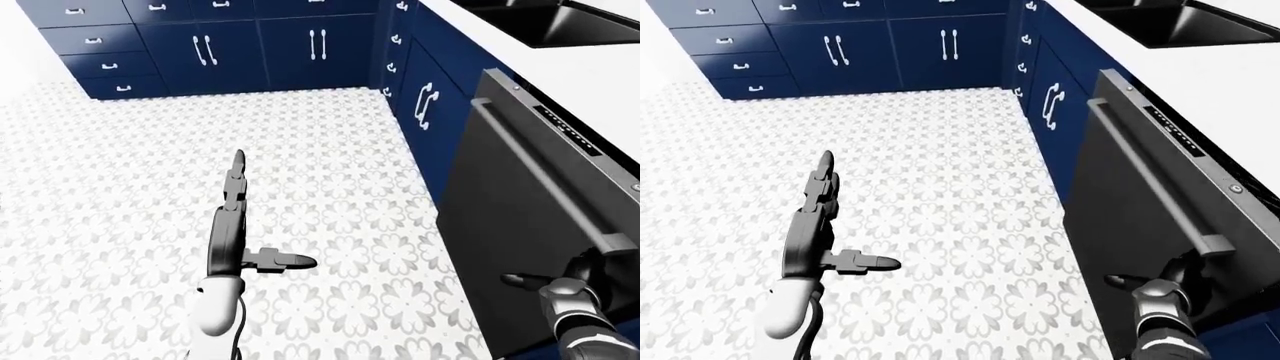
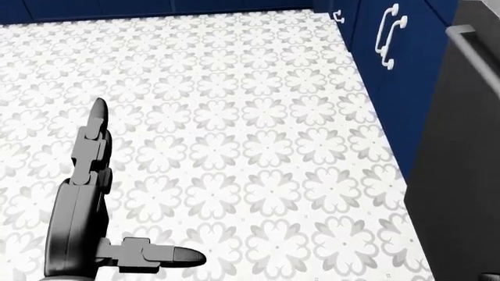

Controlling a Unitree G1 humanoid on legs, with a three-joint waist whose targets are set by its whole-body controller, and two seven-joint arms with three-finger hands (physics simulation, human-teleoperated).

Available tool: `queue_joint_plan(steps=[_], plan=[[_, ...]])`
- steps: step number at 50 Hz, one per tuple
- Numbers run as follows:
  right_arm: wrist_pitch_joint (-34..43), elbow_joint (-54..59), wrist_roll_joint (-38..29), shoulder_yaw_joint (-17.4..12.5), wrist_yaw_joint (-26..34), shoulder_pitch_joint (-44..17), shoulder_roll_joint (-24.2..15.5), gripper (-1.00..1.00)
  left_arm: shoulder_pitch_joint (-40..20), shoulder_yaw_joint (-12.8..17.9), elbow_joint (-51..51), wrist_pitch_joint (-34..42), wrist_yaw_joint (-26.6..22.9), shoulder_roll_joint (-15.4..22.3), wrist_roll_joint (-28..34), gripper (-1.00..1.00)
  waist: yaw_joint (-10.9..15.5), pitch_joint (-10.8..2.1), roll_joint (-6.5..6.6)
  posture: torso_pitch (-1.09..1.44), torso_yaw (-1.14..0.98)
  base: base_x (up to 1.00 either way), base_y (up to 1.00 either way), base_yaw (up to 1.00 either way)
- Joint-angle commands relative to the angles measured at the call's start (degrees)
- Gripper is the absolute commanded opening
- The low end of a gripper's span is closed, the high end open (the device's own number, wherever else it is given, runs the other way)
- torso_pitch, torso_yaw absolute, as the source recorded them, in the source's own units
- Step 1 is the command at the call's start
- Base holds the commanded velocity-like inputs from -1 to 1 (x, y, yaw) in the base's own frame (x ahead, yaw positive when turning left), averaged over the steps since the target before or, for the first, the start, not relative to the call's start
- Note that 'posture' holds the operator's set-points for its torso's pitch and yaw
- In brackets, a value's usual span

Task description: Close the dishwasher door

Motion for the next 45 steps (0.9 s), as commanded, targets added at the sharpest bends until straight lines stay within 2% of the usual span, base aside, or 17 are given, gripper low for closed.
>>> queue_joint_plan(steps=[1, 20, 41, 43, 45], plan=[[-4.36, -5.27, -2.01, -0.46, -6.21, -2.72, -4.66, 1.00, -0.98, 0.14, -2.31, -1.59, 0.26, 0.08, 0.07, 1.00, -0.37, -1.94, -2.15, 0.00, 0.00, 0.00, 0.00, 0.00], [0.01, -8.27, -4.04, -1.33, -3.74, -2.92, -9.04, 1.00, -0.49, -0.88, -3.31, -1.07, 0.26, -0.16, 0.49, 1.00, -0.49, -1.75, -1.82, 0.00, 0.00, 0.00, 0.00, 0.00], [3.63, -10.79, -6.27, -2.25, -1.20, -4.37, -12.36, 1.00, -0.67, -0.38, -3.84, -0.73, 0.08, -0.01, 0.24, 1.00, -0.84, -1.49, -0.94, 0.00, 0.00, 0.00, 0.00, 0.00], [6.94, -13.37, -6.71, -2.35, 0.96, -5.42, -14.04, 1.00, -0.71, -0.44, -3.82, -0.72, 0.09, -0.04, 0.26, 1.00, -0.87, -1.46, -0.89, 0.00, 0.00, 0.00, 0.00, 0.00], [5.23, -12.24, -6.89, -2.72, -0.02, -4.79, -13.57, 1.00, -0.60, -0.60, -3.87, -0.78, 0.14, -0.09, 0.32, 1.00, -0.92, -1.43, -0.84, 0.00, 0.00, 0.00, 0.00, 0.00]])
